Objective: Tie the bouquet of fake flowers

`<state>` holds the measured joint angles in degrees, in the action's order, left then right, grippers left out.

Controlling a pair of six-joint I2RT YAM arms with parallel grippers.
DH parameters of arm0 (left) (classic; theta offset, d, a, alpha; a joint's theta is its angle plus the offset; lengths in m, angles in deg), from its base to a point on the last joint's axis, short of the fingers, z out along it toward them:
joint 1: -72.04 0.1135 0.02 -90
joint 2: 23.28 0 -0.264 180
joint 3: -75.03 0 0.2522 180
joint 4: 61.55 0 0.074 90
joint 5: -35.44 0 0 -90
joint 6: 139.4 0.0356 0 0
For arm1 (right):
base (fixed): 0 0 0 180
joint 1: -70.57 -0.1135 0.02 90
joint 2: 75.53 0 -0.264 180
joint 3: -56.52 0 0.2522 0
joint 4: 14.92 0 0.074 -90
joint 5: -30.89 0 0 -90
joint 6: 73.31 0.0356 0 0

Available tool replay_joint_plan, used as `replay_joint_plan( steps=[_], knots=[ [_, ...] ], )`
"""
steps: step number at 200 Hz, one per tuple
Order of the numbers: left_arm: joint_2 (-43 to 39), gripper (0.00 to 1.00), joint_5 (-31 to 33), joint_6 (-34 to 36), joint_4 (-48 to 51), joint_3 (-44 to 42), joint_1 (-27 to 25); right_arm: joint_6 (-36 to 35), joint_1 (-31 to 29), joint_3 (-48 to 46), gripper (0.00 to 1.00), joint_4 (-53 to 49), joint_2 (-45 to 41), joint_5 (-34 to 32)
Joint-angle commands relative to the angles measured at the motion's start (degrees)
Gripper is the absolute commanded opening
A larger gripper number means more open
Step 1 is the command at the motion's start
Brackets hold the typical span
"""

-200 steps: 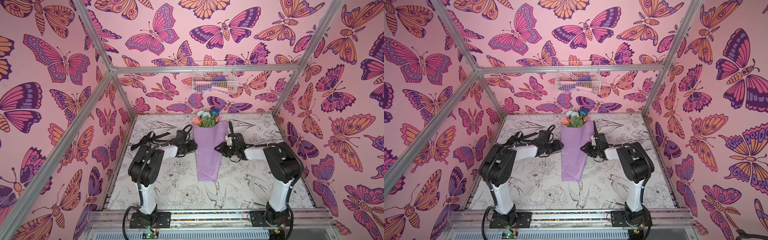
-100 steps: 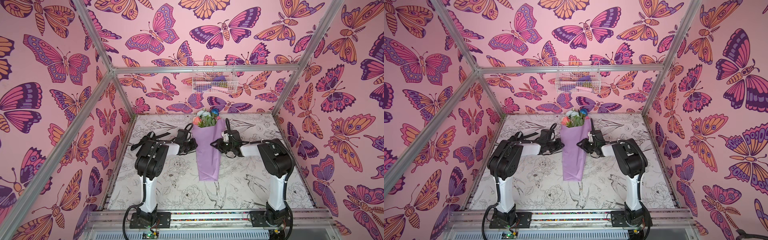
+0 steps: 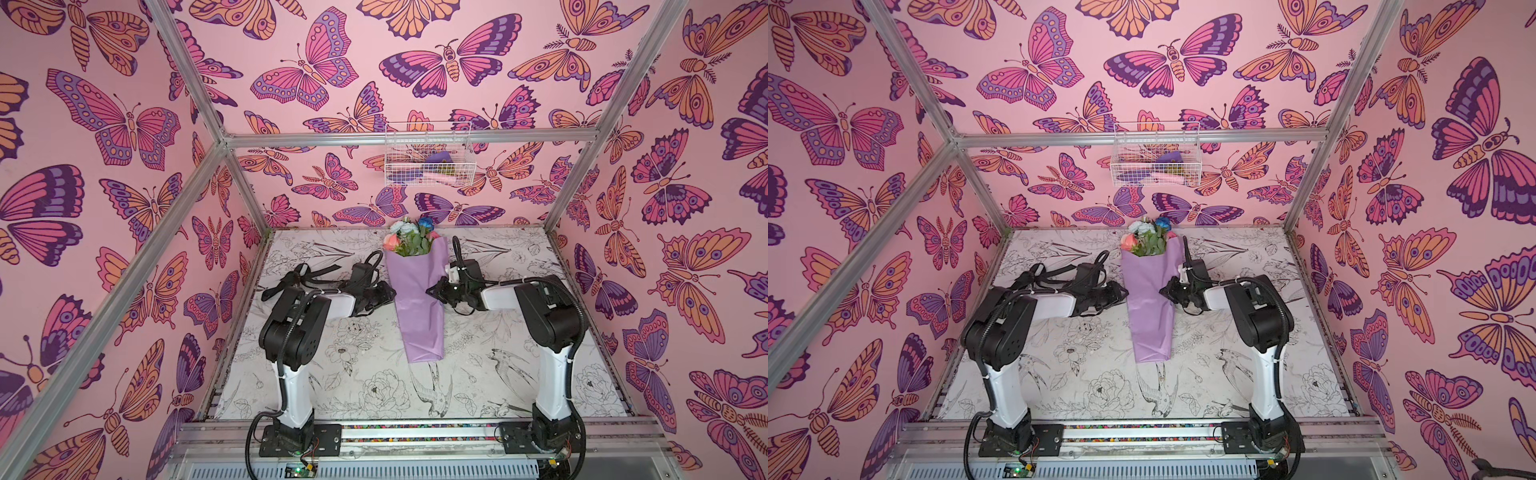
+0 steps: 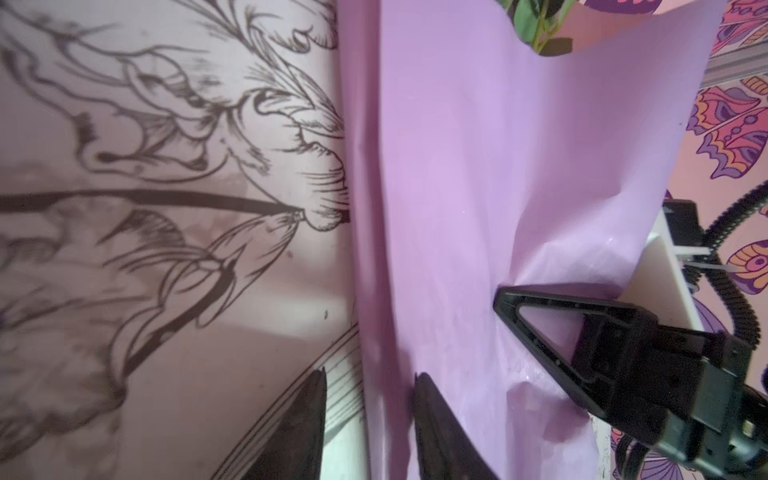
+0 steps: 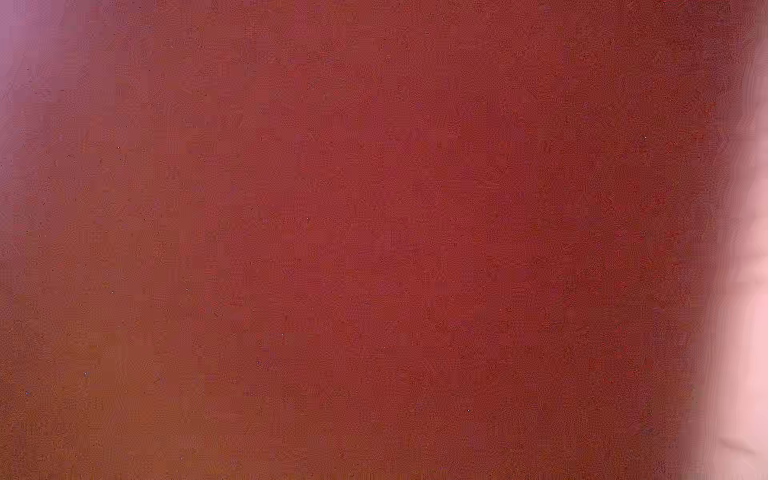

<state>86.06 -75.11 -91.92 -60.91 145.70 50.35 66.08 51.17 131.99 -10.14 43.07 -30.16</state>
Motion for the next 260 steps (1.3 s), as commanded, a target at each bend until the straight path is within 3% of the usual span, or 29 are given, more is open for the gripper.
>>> replay_joint_plan(
  steps=[1, 17, 41, 61, 84, 168, 220, 260],
  knots=[
    [-5.96, 0.57, 1.88, 0.16, 0.98, -2.24, 0.86, -3.22, 3.88, -3.78, 0.00, -10.19, -1.65, -4.23],
    [-9.78, 0.70, 2.80, 0.52, 1.98, -3.64, 1.38, -5.63, 6.54, -5.65, 0.00, -13.28, -4.23, -4.42],
    [-15.40, 1.00, 5.71, 1.98, 4.53, -5.58, 1.74, -9.90, 11.65, -8.68, 0.00, -18.49, -8.98, -5.17],
    [-19.20, 0.99, 7.06, 3.22, 6.45, -6.77, 2.13, -12.92, 16.49, -9.46, 0.00, -20.64, -11.94, -0.05],
    [-22.89, 0.99, 8.13, 3.41, 7.88, -8.08, 2.53, -19.04, 19.52, -5.29, 0.00, -33.98, -14.63, -6.87],
    [-32.27, 0.99, 11.18, 3.81, 9.06, -12.16, 2.79, -28.98, 34.02, -0.15, 0.00, -47.56, -16.52, -11.91],
    [-34.73, 0.99, 13.35, 4.99, 10.00, -13.31, 2.85, -28.69, 35.96, 1.89, 0.15, -42.87, -12.20, -6.76],
    [-35.10, 0.99, 13.34, 5.41, 10.56, -13.61, 2.88, -28.23, 36.38, 3.20, 0.35, -42.72, -11.14, -10.77]
  ],
)
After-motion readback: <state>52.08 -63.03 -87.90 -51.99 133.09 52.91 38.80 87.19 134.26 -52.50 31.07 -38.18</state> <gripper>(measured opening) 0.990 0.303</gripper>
